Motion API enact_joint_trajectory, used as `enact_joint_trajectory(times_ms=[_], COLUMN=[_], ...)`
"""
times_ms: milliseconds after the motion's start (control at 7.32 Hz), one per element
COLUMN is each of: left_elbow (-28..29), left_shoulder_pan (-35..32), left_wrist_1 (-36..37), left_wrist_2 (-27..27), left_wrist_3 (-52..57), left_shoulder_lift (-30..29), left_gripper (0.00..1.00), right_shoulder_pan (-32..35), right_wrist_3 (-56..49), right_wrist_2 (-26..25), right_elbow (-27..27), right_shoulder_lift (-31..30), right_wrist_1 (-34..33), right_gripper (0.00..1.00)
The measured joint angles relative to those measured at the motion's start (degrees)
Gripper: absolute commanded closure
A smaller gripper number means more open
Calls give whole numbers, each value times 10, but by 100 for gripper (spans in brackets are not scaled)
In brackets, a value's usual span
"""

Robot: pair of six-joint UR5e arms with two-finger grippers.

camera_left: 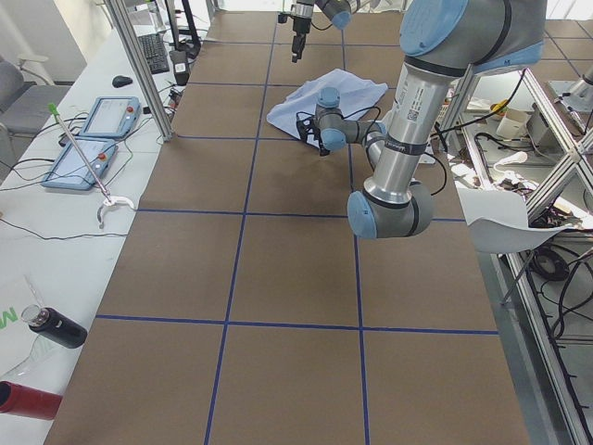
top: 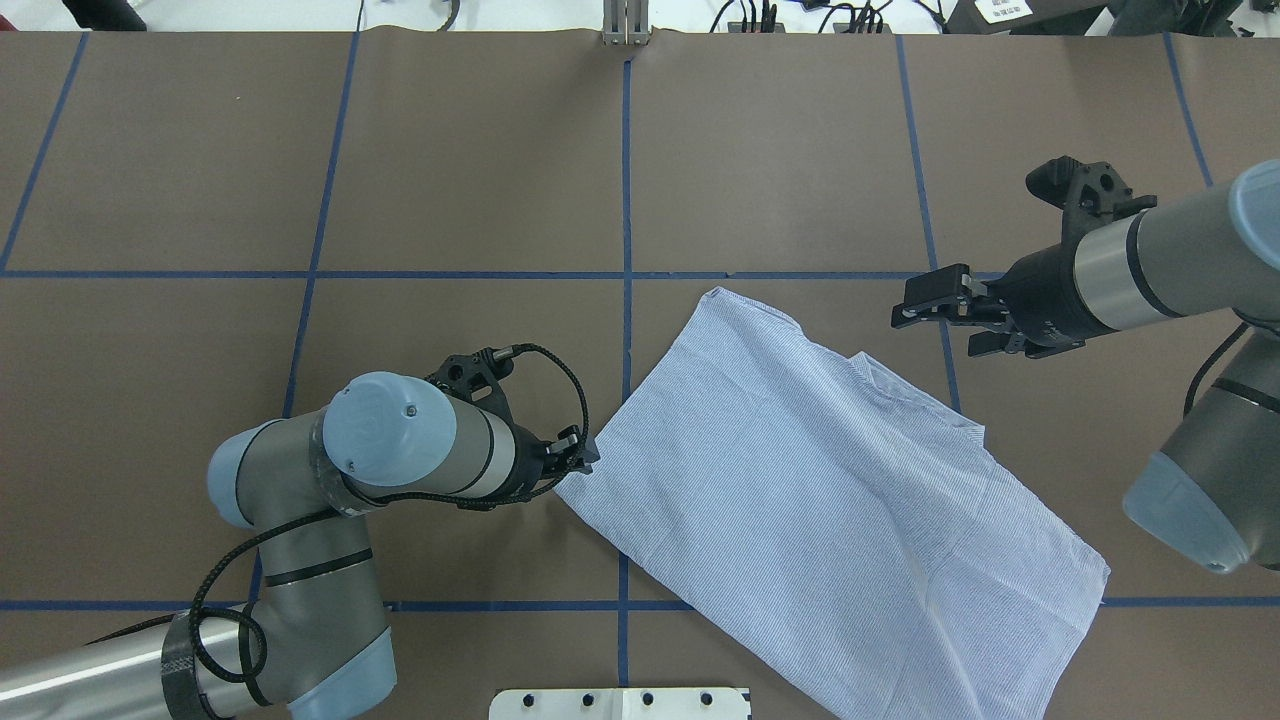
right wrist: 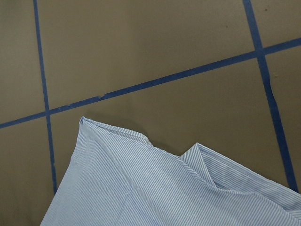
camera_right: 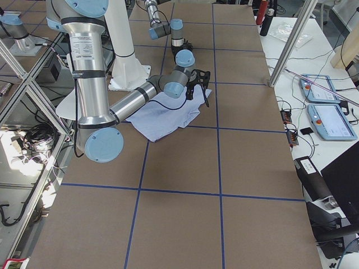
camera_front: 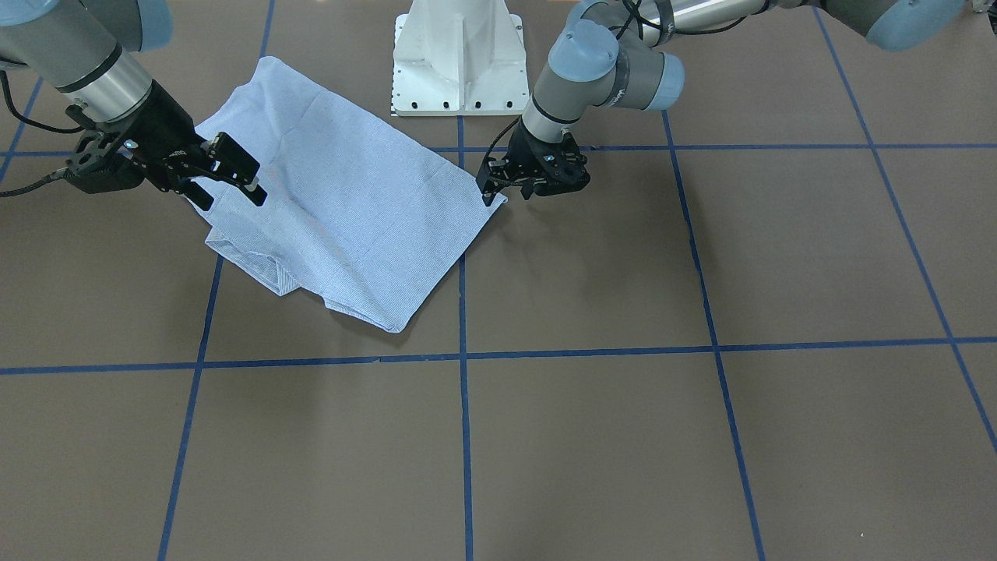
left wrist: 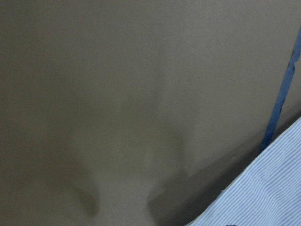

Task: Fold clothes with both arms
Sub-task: 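Release the shirt with the right gripper while the left gripper grasps its corner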

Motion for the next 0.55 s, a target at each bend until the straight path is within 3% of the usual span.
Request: enact_joint_trajectory(times_ms=[410, 547], left_elbow=[14, 23], left_shoulder_pan=[1, 1], left_wrist_1=[0, -1], left_wrist_2=[1, 1], left_wrist_3=[0, 0], left_shoulder_lift=[-11, -15], left_gripper=[44, 53], right_shoulder_pan=[0, 0], right_wrist_3=[0, -1], right_wrist_2=[2, 2], right_elbow=[-3, -3], right_shoulder_lift=[-1, -1], right_wrist_1=[0, 0], right_gripper=[0, 0])
